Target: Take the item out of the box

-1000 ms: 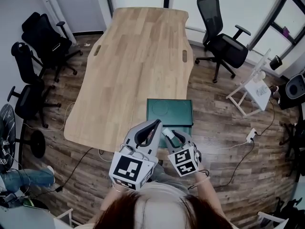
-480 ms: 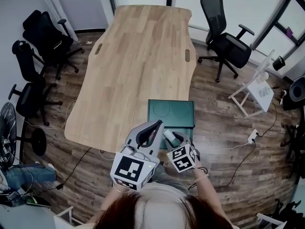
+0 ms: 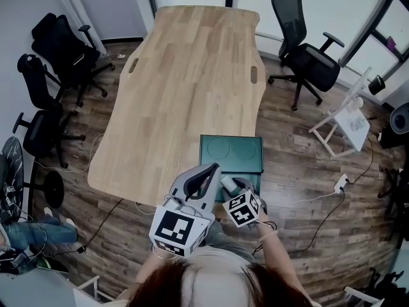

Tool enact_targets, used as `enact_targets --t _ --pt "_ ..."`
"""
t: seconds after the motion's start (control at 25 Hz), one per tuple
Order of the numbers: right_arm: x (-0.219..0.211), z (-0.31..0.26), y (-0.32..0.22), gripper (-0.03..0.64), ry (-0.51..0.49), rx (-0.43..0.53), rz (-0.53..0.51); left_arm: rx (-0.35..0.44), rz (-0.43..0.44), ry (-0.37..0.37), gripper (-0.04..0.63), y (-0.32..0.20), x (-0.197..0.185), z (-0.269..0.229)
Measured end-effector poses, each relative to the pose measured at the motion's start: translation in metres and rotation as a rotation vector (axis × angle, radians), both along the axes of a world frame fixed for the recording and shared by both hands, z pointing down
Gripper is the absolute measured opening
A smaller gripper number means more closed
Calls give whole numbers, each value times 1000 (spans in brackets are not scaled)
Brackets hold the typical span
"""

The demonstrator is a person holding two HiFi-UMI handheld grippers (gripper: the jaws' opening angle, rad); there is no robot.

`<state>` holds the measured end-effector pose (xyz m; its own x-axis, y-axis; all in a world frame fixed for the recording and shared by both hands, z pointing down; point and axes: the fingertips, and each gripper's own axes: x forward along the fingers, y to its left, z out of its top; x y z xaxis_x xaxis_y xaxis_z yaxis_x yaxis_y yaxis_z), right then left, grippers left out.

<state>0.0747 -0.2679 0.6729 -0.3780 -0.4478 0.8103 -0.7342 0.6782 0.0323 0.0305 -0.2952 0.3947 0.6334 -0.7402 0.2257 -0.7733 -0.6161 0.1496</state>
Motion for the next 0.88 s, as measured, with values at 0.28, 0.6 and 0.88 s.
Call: enact_targets --t 0.28,0.6,0.88 --pt "-1 16 -3 202 24 -36 -3 -16 -4 -8 8 -1 -2 4" --pt "-2 33 -4 207 47 -74 -19 -30 -15 -19 8 -2 -6 9" --pt "-2 43 -6 207 58 -101 -18 -37 -17 -27 8 -3 -8 10"
